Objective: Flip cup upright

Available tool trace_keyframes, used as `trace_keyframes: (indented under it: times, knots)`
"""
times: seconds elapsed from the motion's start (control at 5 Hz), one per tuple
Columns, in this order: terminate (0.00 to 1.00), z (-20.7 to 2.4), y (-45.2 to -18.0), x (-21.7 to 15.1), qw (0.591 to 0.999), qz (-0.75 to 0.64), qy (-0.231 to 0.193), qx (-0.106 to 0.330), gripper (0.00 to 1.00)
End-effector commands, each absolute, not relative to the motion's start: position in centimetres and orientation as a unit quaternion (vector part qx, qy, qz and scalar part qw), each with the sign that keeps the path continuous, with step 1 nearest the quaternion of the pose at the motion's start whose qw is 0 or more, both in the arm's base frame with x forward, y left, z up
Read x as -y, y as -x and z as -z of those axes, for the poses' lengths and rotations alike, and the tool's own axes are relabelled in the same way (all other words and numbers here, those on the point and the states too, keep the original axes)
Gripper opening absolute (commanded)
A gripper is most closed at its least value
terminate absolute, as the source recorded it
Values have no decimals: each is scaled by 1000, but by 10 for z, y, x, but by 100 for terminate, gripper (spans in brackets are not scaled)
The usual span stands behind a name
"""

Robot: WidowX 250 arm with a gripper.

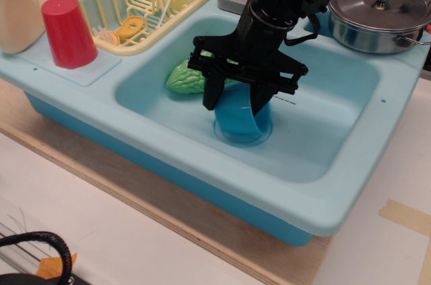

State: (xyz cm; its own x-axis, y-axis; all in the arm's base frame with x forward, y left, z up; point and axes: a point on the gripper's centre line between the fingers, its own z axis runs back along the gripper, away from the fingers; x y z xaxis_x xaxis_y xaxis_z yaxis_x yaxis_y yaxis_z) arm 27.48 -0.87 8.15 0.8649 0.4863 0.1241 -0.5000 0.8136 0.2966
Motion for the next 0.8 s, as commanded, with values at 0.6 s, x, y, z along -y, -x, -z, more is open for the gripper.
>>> trace_keyframes:
  times: [0.6]
  knots:
    - [0, -99, -303, 20, 958, -259, -26, 122, 0]
